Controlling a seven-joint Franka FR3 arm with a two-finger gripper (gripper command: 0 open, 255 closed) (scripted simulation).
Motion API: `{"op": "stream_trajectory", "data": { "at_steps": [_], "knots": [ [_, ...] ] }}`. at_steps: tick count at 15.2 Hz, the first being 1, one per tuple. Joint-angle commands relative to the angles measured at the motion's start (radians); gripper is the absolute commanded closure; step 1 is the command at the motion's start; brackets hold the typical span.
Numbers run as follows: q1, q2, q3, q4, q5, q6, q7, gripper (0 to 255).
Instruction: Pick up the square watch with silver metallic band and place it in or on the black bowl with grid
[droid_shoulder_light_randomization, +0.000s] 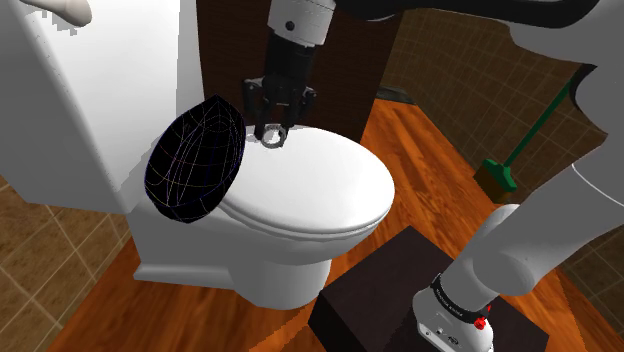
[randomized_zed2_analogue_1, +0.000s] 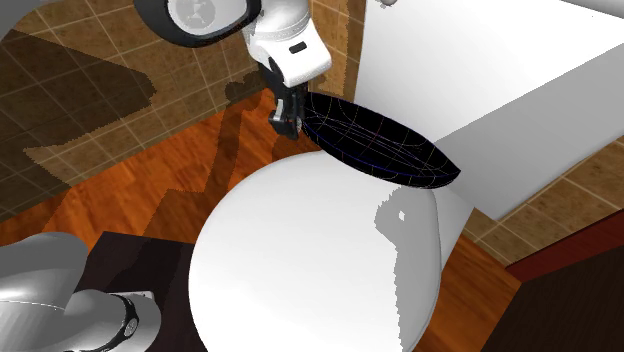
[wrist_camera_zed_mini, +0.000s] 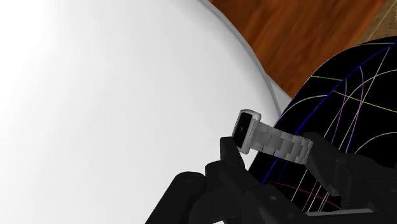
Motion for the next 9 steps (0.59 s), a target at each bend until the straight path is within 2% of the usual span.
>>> {"op": "stream_trajectory", "data": {
  "at_steps": [1, 9],
  "knots": [
    [-0.001, 0.006, 0.0, 0.032, -0.003, -0.028, 0.004, 255],
    [-0.003, 0.038, 0.004, 0.163, -0.021, -0.127, 0.023, 255]
  ]
}}
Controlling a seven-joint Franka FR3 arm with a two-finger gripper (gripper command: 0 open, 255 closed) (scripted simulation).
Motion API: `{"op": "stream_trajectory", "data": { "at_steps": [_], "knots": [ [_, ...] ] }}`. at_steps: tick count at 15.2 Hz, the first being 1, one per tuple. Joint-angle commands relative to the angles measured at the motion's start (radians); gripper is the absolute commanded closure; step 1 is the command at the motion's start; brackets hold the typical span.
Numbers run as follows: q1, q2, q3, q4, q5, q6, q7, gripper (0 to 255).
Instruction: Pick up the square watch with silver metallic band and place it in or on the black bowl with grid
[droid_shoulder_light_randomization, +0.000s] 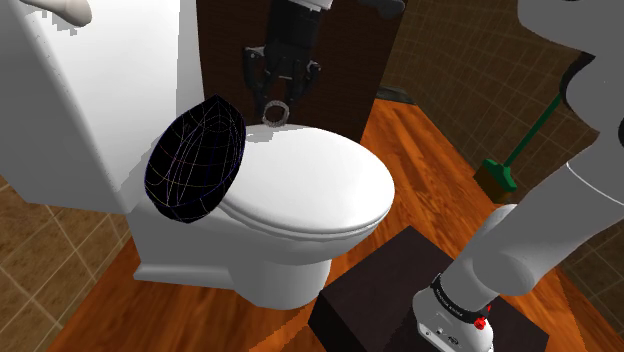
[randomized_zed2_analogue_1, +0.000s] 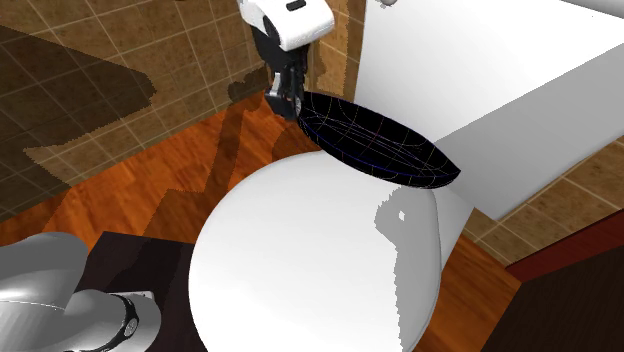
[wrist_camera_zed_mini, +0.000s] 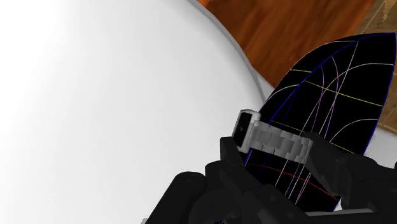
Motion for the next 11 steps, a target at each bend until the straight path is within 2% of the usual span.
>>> {"op": "stream_trajectory", "data": {
  "at_steps": [1, 5, 9, 10, 11],
  "knots": [
    [0.0, 0.049, 0.01, 0.055, -0.025, -0.012, 0.012, 255],
    [0.026, 0.253, 0.042, 0.268, -0.136, -0.046, 0.061, 255],
    [0.112, 0.491, 0.047, 0.567, -0.267, -0.135, 0.099, 255],
    [0.148, 0.562, 0.042, 0.673, -0.304, -0.174, 0.103, 255],
    [0.246, 0.727, 0.023, 0.946, -0.383, -0.282, 0.098, 255]
  ]
}}
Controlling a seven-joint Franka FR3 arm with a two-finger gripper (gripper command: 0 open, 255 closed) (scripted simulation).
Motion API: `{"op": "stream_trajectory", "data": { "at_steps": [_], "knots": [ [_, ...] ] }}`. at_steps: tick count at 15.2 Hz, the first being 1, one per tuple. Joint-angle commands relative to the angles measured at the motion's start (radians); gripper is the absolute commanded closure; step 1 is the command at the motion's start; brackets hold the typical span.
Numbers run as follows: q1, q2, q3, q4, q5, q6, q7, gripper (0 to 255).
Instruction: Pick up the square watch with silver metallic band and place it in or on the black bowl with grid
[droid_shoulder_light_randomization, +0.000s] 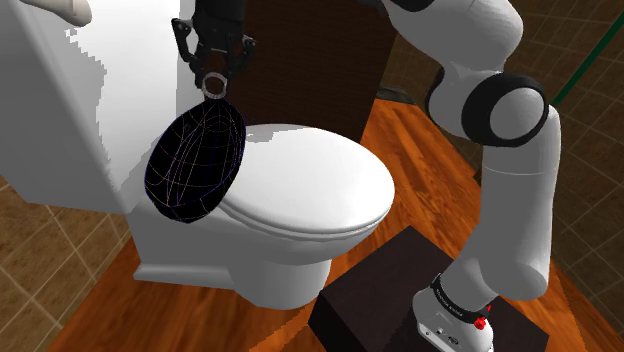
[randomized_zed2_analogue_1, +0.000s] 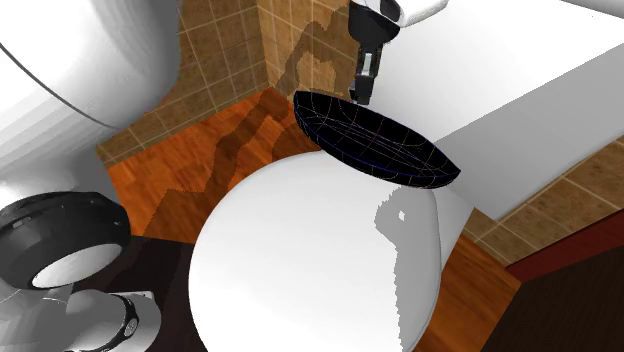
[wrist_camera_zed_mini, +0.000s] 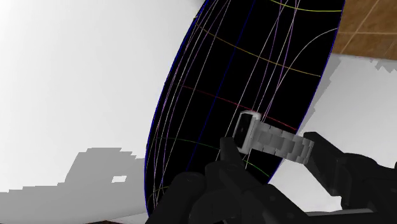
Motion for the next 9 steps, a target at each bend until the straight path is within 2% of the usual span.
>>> {"op": "stream_trajectory", "data": {
  "at_steps": [1, 4, 9],
  "knots": [
    [0.036, 0.081, -0.015, 0.101, -0.035, -0.026, -0.004, 255],
    [-0.012, 0.022, -0.005, -0.046, -0.006, 0.059, -0.004, 255],
    [-0.061, -0.037, 0.002, -0.212, 0.023, 0.167, -0.008, 255]
  ]
}}
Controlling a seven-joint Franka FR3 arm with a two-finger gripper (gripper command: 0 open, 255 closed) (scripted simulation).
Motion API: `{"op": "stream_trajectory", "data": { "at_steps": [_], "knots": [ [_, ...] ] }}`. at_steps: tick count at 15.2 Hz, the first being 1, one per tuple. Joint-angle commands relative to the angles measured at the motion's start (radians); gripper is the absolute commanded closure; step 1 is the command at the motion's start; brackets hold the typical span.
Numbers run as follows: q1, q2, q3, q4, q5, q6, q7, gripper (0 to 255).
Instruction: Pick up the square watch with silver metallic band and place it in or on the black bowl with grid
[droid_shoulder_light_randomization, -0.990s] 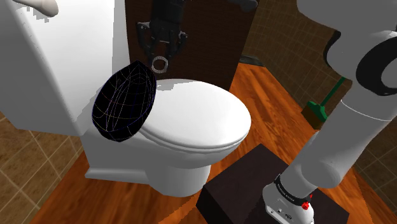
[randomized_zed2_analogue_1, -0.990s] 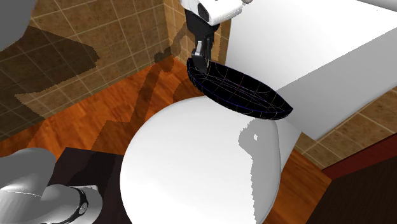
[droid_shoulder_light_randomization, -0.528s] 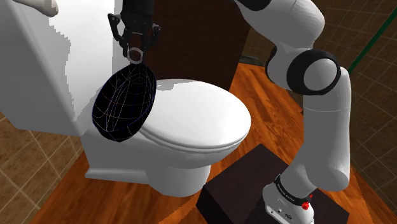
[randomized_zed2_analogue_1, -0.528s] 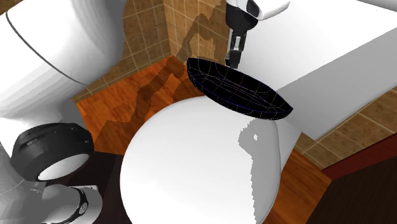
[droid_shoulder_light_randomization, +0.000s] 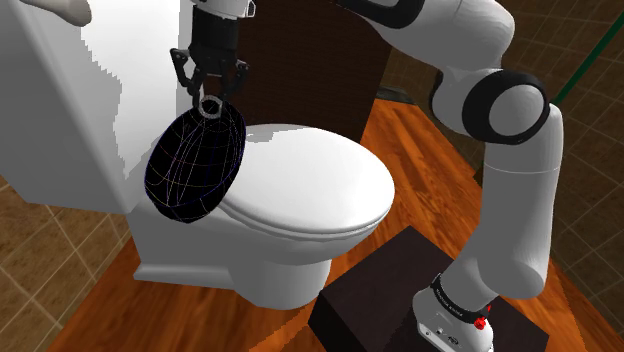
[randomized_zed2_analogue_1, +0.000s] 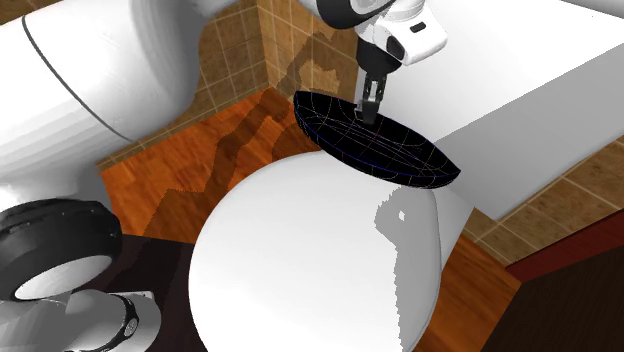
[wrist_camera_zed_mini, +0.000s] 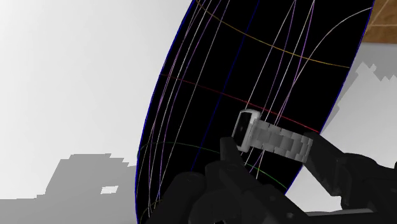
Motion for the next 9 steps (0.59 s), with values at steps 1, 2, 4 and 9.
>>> {"op": "stream_trajectory", "data": {
  "at_steps": [1, 2, 4, 9],
  "knots": [
    [-0.021, -0.027, 0.003, -0.075, 0.014, 0.048, -0.003, 255],
    [-0.028, -0.035, 0.003, -0.101, 0.018, 0.067, -0.004, 255],
    [-0.037, -0.047, 0.004, -0.141, 0.024, 0.096, -0.005, 255],
    [-0.037, -0.047, 0.004, -0.141, 0.024, 0.096, -0.005, 255]
  ]
}}
